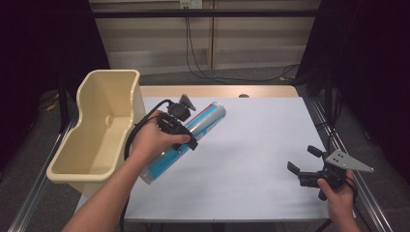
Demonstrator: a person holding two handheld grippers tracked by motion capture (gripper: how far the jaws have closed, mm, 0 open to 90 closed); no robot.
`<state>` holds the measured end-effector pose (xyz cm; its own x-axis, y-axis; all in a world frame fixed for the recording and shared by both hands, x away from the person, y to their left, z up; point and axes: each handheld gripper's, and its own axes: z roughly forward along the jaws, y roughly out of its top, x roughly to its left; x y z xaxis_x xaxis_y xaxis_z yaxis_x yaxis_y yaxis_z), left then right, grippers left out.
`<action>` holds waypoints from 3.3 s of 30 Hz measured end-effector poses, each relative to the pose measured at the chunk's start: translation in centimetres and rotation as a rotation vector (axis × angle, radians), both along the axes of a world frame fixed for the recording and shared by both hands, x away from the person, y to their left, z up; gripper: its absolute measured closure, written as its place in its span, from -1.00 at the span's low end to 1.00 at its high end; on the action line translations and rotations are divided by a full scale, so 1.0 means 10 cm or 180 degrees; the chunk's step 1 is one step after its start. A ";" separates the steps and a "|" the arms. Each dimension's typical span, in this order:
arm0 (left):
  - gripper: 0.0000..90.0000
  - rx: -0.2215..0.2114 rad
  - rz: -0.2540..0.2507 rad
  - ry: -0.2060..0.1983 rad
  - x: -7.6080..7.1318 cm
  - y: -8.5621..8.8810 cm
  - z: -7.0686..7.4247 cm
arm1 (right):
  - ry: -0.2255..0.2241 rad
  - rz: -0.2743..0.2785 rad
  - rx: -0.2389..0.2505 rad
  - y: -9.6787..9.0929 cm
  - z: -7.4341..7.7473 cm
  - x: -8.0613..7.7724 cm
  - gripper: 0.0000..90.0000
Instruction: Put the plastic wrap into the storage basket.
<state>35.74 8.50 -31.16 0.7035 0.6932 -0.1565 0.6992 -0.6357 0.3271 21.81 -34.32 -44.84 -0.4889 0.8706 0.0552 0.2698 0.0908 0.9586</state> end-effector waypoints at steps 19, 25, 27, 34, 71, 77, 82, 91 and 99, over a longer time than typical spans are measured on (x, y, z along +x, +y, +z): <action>-0.28 -0.0001 0.0800 -0.0189 -0.12 1.04 0.73 | -0.0018 -0.0005 0.0013 0.03 0.01 -0.02 -1.00; -0.28 0.0036 0.1086 -0.0184 -0.14 1.42 0.73 | -0.0016 -0.0001 0.0029 0.03 0.01 -0.02 -1.00; -0.28 0.0013 0.1154 -0.0171 -0.15 1.51 0.73 | -0.0015 0.0002 0.0015 0.03 0.01 -0.02 -1.00; -0.28 0.0036 0.1506 -0.0187 -0.17 1.86 0.74 | -0.0006 -0.0006 0.0026 0.03 0.01 -0.02 -1.00; -0.29 0.0306 0.2001 0.0161 -0.15 2.19 0.31 | -0.0008 0.0013 -0.0023 0.05 0.00 -0.02 -1.00; -0.29 0.0349 0.1991 0.0271 -0.11 2.16 0.27 | -0.0003 0.0011 -0.0026 0.04 0.00 -0.02 -1.00; -0.29 0.0357 0.1980 0.0334 -0.08 2.13 0.23 | -0.0003 0.0019 -0.0033 0.04 0.00 -0.02 -1.00; -0.17 0.0013 0.1997 0.0122 -0.04 2.07 0.50 | 0.0005 0.0015 -0.0021 0.04 0.00 -0.01 -1.00; -0.39 -0.0218 0.1771 0.0056 0.02 1.76 0.59 | -0.0007 0.0028 -0.0023 0.05 0.01 -0.01 -1.00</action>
